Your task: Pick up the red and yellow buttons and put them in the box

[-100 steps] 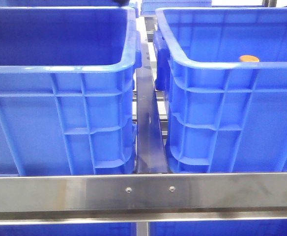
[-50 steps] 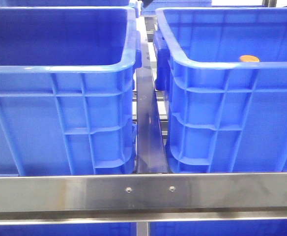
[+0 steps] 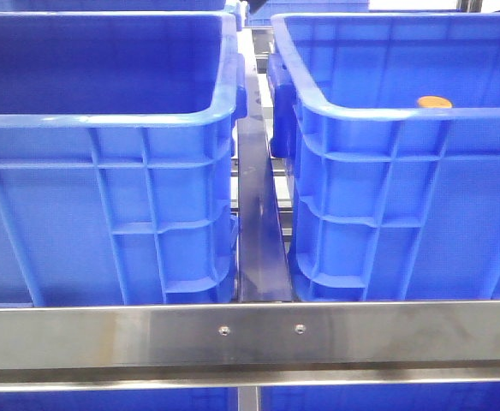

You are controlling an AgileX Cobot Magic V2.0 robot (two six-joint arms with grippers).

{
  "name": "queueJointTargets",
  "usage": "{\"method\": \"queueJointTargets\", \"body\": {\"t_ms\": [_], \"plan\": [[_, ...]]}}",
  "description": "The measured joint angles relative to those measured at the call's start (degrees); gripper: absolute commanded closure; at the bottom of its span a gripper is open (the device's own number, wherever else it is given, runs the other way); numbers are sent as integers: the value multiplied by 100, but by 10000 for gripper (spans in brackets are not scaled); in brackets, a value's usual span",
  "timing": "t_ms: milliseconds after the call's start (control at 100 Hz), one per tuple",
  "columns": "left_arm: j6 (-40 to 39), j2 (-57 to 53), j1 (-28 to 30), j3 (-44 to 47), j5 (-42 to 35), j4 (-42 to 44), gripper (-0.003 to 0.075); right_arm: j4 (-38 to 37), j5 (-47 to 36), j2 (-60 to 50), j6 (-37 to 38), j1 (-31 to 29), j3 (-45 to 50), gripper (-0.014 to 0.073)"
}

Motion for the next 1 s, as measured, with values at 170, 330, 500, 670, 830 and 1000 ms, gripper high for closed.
{"method": "queueJointTargets", "body": {"t_ms": [170, 330, 500, 670, 830, 1000], "plan": [[0, 0, 0, 0, 0, 0, 689, 65, 583, 680, 446, 51, -576, -70], [10, 0, 0, 0, 0, 0, 689, 91, 1340, 1279, 869, 51, -1415, -70], [10, 0, 0, 0, 0, 0, 689, 410, 2182, 1833, 1054, 51, -2309, -70], [10, 0, 0, 0, 0, 0, 689, 906, 2865, 2456, 1092, 79, -2820, -70], [10, 0, 0, 0, 0, 0, 689, 1337, 2929, 3181, 1123, 233, -3005, -70], [10, 0, 0, 0, 0, 0, 689, 1636, 2943, 4002, 1159, 499, -3293, -70]]}}
